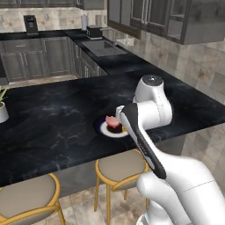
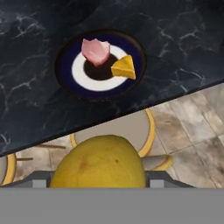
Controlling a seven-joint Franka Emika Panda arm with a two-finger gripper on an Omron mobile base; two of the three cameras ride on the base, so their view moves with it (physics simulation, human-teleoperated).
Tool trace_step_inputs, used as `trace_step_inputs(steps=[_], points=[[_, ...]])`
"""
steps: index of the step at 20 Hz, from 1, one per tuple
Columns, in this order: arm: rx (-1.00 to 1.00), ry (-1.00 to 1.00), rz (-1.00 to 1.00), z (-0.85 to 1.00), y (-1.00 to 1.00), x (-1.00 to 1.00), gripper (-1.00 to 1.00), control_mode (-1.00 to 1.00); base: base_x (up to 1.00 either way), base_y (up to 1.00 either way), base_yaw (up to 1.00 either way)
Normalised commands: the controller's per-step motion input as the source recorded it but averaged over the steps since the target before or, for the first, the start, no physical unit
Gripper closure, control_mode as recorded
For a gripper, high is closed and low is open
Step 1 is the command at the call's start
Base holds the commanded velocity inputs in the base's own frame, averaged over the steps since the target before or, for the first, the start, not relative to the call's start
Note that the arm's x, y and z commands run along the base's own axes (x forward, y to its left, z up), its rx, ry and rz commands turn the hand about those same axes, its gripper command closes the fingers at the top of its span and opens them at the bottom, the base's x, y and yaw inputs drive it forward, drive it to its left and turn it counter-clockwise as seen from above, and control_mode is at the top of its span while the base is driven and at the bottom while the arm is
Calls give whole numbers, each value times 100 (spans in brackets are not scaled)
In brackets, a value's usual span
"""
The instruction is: Take the cheese, steak, and lemon from the fridge and place them on the plate on the dining counter to create an appetizer plate.
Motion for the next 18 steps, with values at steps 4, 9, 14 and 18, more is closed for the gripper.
trace_step_inputs(steps=[4,9,14,18], points=[[0,1,0,-27,17,40,100,-100,0,0,0],[0,4,0,-31,3,50,100,-100,0,0,0],[0,4,0,-36,0,53,100,-100,0,0,0],[0,2,0,-37,0,52,100,-100,0,0,0]])
